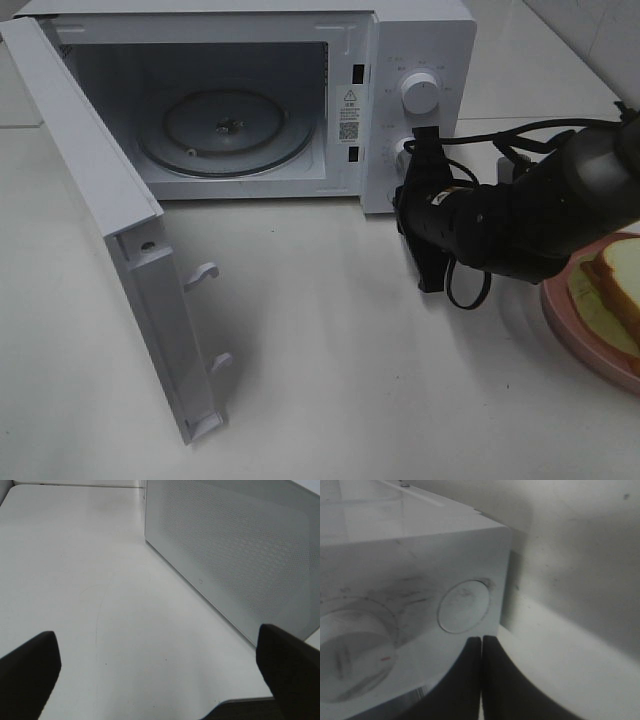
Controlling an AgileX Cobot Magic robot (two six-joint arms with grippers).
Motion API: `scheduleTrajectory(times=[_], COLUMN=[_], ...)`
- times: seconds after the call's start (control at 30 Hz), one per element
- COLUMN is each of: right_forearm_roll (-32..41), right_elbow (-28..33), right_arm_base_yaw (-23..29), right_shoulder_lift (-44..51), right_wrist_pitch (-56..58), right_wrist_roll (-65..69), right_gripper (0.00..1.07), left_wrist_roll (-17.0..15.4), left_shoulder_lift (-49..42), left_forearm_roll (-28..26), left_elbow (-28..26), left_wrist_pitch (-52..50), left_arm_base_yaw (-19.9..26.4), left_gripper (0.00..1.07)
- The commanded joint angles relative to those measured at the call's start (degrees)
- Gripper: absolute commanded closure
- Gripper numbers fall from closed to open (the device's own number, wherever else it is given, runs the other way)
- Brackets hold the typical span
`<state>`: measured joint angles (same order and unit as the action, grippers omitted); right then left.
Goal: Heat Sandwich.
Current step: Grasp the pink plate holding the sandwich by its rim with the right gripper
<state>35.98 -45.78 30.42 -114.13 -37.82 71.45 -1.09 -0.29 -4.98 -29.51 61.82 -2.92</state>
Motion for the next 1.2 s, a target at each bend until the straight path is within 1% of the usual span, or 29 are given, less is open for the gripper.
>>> scheduleTrajectory(times=[0.03,0.13,0.17,0.2,0.3,0.33,0.4,0.47,0.5,0.6,0.63,0.67,0.73,0.77,0.8,0.9,0.93,1.0,1.07,1.13,1.2], right_forearm_roll=[-1.43,-5.96,-5.96,-9.22,-13.87,-13.87,-15.18,-16.1,-16.1,-16.1,-16.1,-16.16,-16.16,-16.16,-16.16,-16.16,-16.16,-16.27,-18.16,-18.96,-22.0], right_elbow=[0.8,2.86,2.86,3.32,3.44,3.44,3.44,3.44,3.44,3.44,3.44,3.44,3.44,3.38,3.38,3.38,3.38,3.38,3.21,3.21,2.98], right_arm_base_yaw=[0.17,-0.06,-0.06,-0.23,-0.23,-0.23,-0.23,-0.23,-0.23,-0.97,-0.97,-1.72,-2.58,-3.5,-3.5,-5.1,-6.13,-6.47,-7.45,-7.56,-7.56], right_shoulder_lift=[1.72,5.1,5.1,6.82,10.54,10.54,12.43,15.01,15.01,17.53,17.53,19.42,21.43,23.32,23.32,25.5,26.24,26.47,26.99,26.99,27.27], right_wrist_pitch=[1.15,4.64,4.64,8.08,16.9,16.9,20.86,25.9,25.9,31.4,31.4,34.95,37.82,41.02,41.02,47.38,51.11,52.94,57.18,58.56,60.62], right_wrist_roll=[-1.09,-2.29,-2.29,-3.67,-8.37,-8.37,-12.09,-19.25,-19.25,-27.33,-27.33,-32.43,-37.13,-42.4,-42.4,-48.53,-52.02,-53.97,-58.96,-60.05,-62.8], right_gripper=[1.07,1.07,1.07,1.07,1.07,1.07,1.07,1.07,1.07,1.07,1.07,1.07,1.07,1.06,1.06,1.06,1.06,1.06,1.05,1.05,1.04], left_wrist_roll=[0.11,0.11,0.11,0.11,0.11,0.11,0.11,0.11,0.11,0.11,0.11,0.11,0.11,0.11,0.11,0.11,0.11,0.11,0.11,0.11,0.11], left_shoulder_lift=[-1.32,-1.32,-1.32,-1.32,-1.32,-1.32,-1.32,-1.32,-1.32,-1.32,-1.32,-1.32,-1.32,-1.32,-1.32,-1.32,-1.32,-1.32,-1.32,-1.32,-1.32], left_forearm_roll=[-0.23,-0.23,-0.23,-0.23,-0.23,-0.23,-0.23,-0.23,-0.23,-0.23,-0.23,-0.23,-0.23,-0.23,-0.23,-0.23,-0.23,-0.23,-0.23,-0.23,-0.23], left_elbow=[0.0,0.0,0.0,0.0,0.0,0.0,0.0,0.0,0.0,0.0,0.0,0.0,0.0,0.0,0.0,0.0,0.0,0.0,0.0,0.0,0.0], left_wrist_pitch=[-0.34,-0.34,-0.34,-0.34,-0.34,-0.34,-0.34,-0.34,-0.34,-0.34,-0.34,-0.34,-0.34,-0.34,-0.34,-0.34,-0.34,-0.34,-0.34,-0.34,-0.34], left_arm_base_yaw=[0.11,0.11,0.11,0.11,0.11,0.11,0.11,0.11,0.11,0.11,0.11,0.11,0.11,0.11,0.11,0.11,0.11,0.11,0.11,0.11,0.11], left_gripper=[0.07,0.07,0.07,0.07,0.07,0.07,0.07,0.07,0.07,0.07,0.07,0.07,0.07,0.07,0.07,0.07,0.07,0.07,0.07,0.07,0.07])
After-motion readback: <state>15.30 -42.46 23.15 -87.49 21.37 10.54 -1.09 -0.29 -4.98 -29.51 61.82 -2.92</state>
